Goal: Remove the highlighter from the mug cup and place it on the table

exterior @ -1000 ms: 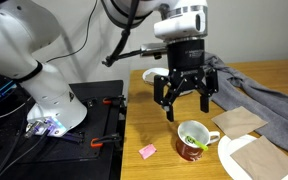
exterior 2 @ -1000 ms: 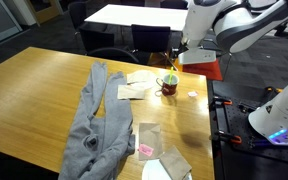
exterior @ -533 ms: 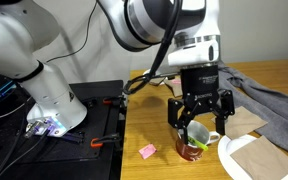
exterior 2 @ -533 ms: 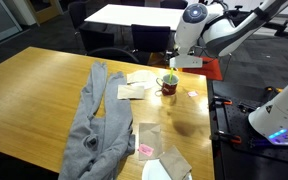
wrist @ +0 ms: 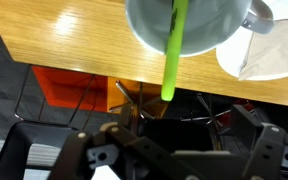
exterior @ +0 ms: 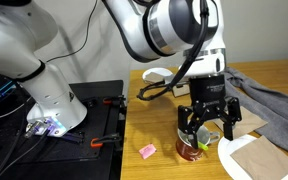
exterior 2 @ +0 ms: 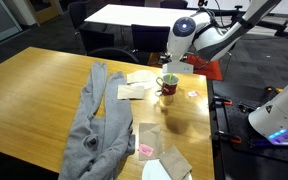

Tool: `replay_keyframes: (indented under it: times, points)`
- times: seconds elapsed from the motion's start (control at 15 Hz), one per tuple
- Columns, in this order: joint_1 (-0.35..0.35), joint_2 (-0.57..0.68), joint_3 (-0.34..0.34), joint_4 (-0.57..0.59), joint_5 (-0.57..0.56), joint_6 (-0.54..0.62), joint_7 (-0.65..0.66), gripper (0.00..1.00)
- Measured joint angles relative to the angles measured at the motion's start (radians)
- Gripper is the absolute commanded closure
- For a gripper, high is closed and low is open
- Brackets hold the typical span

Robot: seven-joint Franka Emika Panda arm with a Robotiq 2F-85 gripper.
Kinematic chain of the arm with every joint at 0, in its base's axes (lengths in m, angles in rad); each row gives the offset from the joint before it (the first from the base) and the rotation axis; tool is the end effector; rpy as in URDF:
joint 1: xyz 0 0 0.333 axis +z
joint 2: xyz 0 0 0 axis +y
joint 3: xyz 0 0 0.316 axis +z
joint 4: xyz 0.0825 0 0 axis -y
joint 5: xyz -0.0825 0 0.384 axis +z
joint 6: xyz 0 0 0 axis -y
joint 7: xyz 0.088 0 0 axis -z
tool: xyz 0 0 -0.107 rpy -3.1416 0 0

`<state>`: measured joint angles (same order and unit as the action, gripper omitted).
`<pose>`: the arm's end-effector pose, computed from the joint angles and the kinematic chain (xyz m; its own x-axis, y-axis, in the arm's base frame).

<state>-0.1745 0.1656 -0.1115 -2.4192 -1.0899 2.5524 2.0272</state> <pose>0.4682 -0.1261 0.2353 0.1807 -0.8135 0.5528 -0.9810 -0.1894 0.0420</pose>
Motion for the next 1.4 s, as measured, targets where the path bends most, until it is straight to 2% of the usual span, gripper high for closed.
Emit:
replay_keyframes:
  times: [0.2, 0.27, 0.33, 0.93, 1.0, 1.07, 1.13, 1.4]
  points:
    - [0.016, 0.038, -0.01, 0.023, -0.015, 0.0, 0.028, 0.0]
    - [0.02, 0.051, -0.012, 0.029, -0.016, 0.0, 0.034, 0.1]
    - [0.024, 0.062, -0.014, 0.034, -0.017, 0.0, 0.04, 0.26]
    - [0.049, 0.123, -0.017, 0.06, -0.017, 0.0, 0.041, 0.95]
    - [0.051, 0.123, -0.017, 0.062, -0.017, 0.0, 0.041, 1.0]
    - [0.054, 0.123, -0.017, 0.064, -0.017, 0.0, 0.041, 1.0]
    - [0.058, 0.122, -0.017, 0.065, -0.017, -0.001, 0.041, 0.97]
    - [0.076, 0.081, -0.017, 0.061, -0.037, -0.021, 0.041, 0.96]
